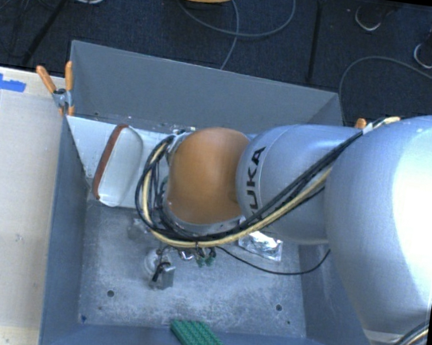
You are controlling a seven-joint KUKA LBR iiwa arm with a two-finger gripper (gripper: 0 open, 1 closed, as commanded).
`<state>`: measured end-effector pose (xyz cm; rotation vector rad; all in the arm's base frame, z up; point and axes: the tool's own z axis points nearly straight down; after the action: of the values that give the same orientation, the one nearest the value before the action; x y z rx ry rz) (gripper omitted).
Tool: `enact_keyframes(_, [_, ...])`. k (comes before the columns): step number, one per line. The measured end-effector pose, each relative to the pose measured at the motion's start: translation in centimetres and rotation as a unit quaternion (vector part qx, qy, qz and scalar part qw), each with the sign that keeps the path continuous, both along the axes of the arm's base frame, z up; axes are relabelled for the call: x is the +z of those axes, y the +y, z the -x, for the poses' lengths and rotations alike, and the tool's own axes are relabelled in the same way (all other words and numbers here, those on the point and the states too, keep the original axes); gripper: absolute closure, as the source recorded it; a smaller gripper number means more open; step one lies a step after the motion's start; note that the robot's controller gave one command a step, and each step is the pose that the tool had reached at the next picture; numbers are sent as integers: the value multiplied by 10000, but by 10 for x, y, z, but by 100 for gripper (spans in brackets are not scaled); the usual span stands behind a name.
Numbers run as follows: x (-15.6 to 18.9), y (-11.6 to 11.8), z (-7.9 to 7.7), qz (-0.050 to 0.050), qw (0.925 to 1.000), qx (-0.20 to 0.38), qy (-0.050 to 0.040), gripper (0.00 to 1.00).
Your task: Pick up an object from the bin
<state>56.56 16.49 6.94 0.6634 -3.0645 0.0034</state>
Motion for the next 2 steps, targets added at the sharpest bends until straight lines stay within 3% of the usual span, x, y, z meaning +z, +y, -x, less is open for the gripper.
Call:
enact_keyframes(1, [31,-24,-5,-19,9979,644,-40,0])
enact_keyframes(2, [-1,-23,1,-20,9991,430,-8,0])
